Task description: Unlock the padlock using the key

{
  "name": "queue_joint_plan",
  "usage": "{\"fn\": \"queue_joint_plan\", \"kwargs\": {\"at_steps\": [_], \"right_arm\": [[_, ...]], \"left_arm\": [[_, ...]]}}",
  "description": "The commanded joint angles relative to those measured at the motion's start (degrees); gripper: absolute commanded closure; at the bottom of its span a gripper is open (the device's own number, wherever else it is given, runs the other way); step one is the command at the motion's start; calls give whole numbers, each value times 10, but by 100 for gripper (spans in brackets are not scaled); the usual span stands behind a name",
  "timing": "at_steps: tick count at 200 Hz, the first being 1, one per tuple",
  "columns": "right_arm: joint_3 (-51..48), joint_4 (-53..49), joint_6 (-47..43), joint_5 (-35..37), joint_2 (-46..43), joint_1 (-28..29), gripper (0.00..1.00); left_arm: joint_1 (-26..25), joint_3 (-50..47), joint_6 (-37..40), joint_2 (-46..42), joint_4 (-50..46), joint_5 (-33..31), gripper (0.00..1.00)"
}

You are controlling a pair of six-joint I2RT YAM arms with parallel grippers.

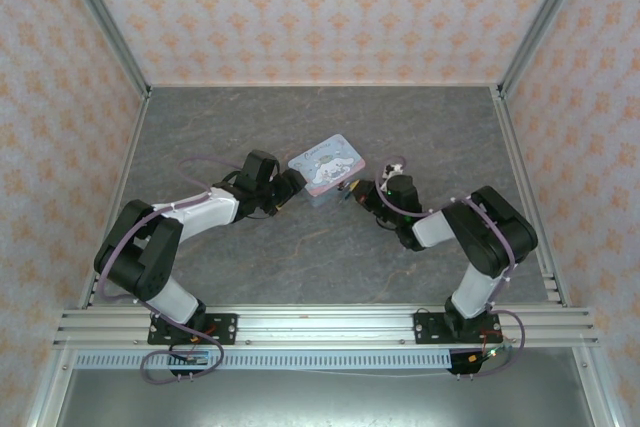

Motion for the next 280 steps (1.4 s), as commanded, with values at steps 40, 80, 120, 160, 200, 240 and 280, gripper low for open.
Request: {"fn": "queue_joint_plan", "kwargs": {"at_steps": [40, 80, 120, 160, 200, 240, 280], "right_arm": [[-19, -57, -61, 33, -71, -10, 100], [-27, -220, -153, 2, -208, -11, 100], [2, -470, -230, -113, -334, -11, 100], [6, -613, -215, -204, -360, -10, 100], [-14, -563, -191, -213, -317, -11, 100], [4, -530, -198, -215, -232, -11, 97], [10, -529, -198, -166, -243, -10, 72]], "left_arm": [[5, -15, 33, -22, -55, -20, 22], [5, 20, 86, -106, -113, -63, 12], [6, 31, 151, -204, -176, -134, 8], [6, 22, 186, -260, -201, -160, 8], [6, 14, 182, -262, -197, -161, 8], [6, 8, 180, -271, -193, -161, 8], [6, 10, 185, -280, -204, -165, 9]]}}
